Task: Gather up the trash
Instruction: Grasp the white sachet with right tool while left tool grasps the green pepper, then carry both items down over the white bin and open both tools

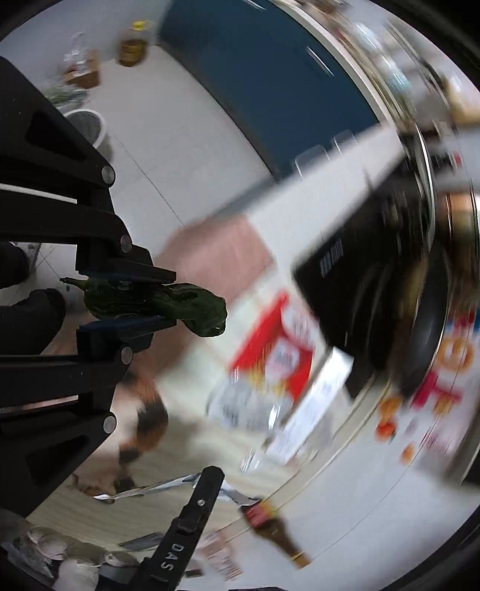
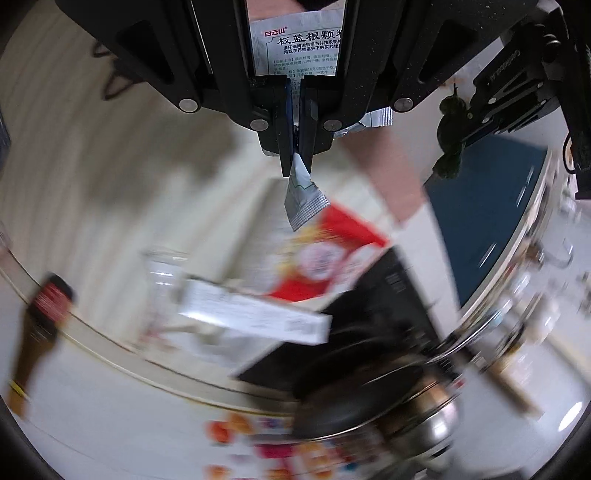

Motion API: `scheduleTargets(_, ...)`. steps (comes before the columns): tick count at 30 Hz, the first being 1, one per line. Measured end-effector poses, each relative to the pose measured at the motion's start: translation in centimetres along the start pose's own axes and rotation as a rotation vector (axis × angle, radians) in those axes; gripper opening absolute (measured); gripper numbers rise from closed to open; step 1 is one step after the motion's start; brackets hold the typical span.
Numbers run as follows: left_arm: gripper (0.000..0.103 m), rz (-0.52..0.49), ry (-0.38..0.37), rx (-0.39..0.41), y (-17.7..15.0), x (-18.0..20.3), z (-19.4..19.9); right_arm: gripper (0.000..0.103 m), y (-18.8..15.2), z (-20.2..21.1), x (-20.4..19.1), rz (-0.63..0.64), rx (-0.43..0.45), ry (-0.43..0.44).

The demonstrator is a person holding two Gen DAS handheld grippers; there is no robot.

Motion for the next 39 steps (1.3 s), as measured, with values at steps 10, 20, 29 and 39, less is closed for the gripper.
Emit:
scheduleTargets(10, 0.014, 0.39, 0.111, -0.003, -10.4, -22.8, 1.6, 0.002, -8.9, -10.9, -21.7, 0.303, -0.186, 0.091)
scheduleTargets(20, 0.014, 0.816, 0.159, -0.116, -27.0, -46.1, -9.0, 0.001, -23.3, -32.0, -39.4, 0.493, -0.444, 0.179)
scheduleTargets(29, 0.015, 1.026, 0.101, -0.279, -39.8, -59.0, -28.7, 0.002, -36.5, -58.1, -45.5, 0.554, -0.644, 0.231)
scheduleTargets(39, 0.071, 1.046, 0.213, -0.308, -45.7, -61.3, -33.0, 0.06, -43.1, -70.4, -45.2, 0.657, -0.72, 0.127)
Point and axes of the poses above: each gripper's, at about its wrist camera, not at the fingertips, and z roughly against the way its jaws point, x to its right, y to its top, the point moved 7 cm from there along -z, roughly the way its jaws point, and after that the axes turned 7 degrees about -x, right-handed, at the moved point
